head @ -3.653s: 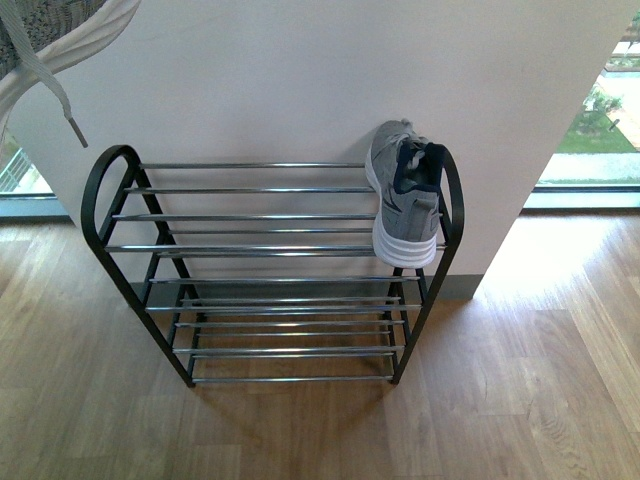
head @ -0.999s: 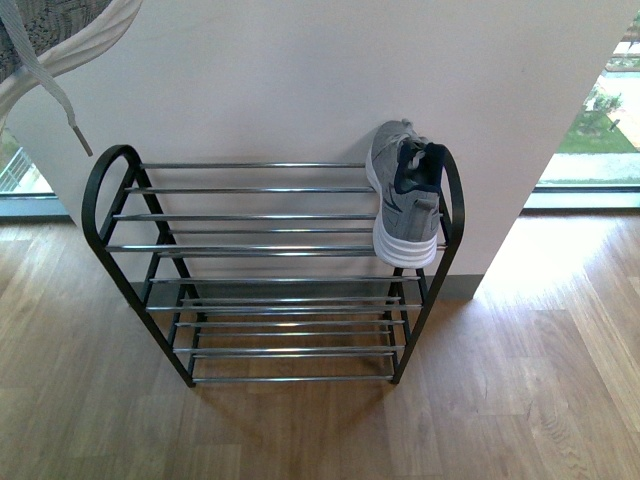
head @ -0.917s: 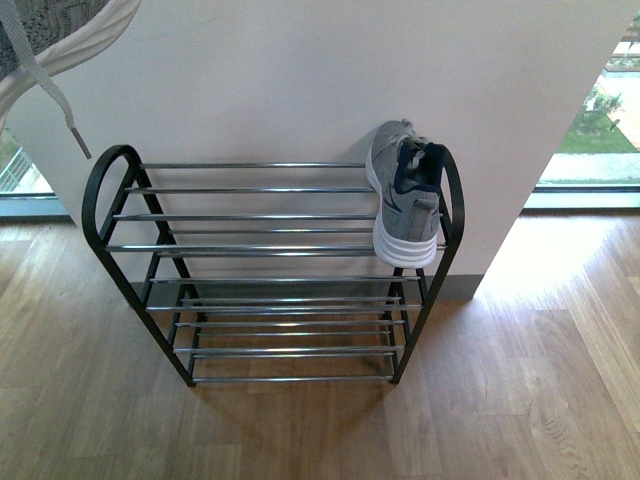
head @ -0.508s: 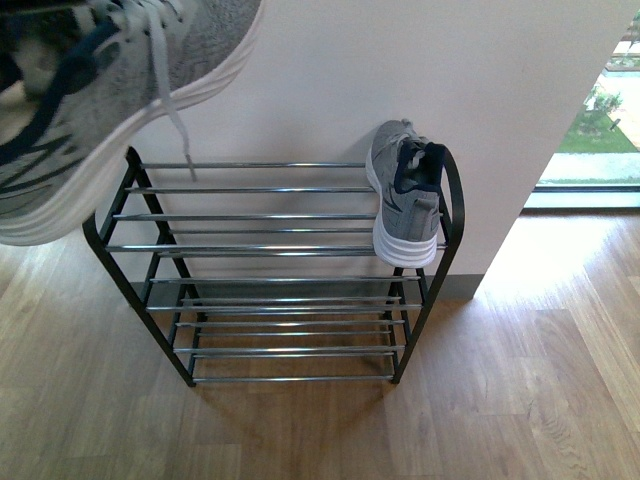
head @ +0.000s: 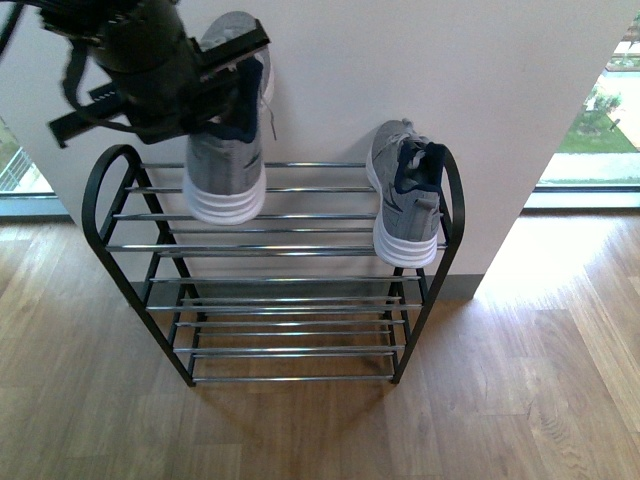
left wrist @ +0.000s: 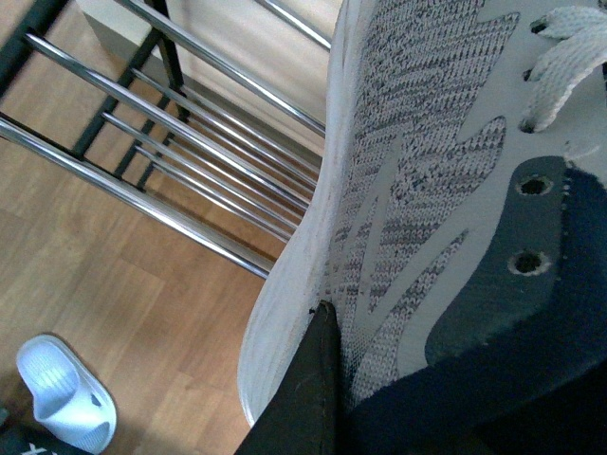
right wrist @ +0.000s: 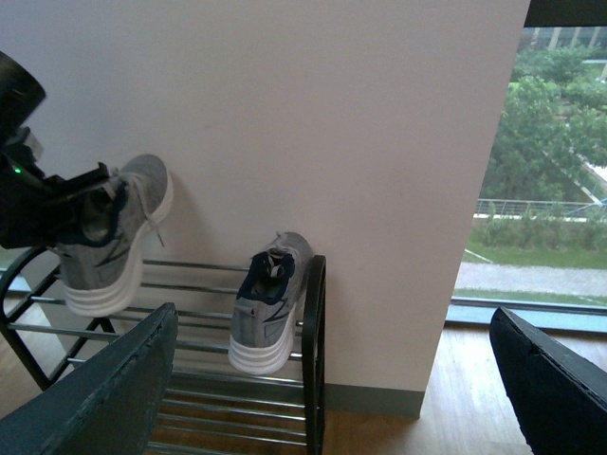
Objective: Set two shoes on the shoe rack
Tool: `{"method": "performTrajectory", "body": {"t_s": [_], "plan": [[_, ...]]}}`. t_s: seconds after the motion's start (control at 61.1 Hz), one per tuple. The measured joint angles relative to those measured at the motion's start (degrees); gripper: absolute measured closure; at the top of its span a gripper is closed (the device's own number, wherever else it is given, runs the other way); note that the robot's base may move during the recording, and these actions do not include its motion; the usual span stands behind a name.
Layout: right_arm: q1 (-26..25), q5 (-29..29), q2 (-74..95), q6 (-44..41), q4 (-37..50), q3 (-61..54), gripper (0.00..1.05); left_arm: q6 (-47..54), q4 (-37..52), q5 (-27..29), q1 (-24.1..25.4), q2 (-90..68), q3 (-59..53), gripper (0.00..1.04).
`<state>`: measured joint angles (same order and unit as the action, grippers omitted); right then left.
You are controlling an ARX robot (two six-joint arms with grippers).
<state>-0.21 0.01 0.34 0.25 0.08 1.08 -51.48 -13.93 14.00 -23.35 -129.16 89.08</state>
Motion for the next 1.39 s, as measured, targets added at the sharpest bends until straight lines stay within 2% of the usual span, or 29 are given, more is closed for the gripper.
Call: {"method": "performTrajectory", "body": {"t_s": [0.295,0.639,0.917,1.392], "plan": [[0.00,0.02,0.00,0.00,0.00,0.00,0.09,-3.39,-7.30,-2.08,-2.82,-11.82,13.20,1.03],[0.00,0.00,-0.02,0.00,0.00,0.00,0.09,-0.46,-12.81,-3.80,-3.82,-20.44,24.81,1.03],[0.02,0.02,-0.02,0.00,0.00,0.00,0.09,3.91,-15.06,-5.46,-5.51,-24.37,29.33,1.03],[0.02,0.00,-0.02,0.00,0.00,0.00,0.09,6.73,-18.03,-6.47,-5.64,-29.35,38.07,1.03]]}}
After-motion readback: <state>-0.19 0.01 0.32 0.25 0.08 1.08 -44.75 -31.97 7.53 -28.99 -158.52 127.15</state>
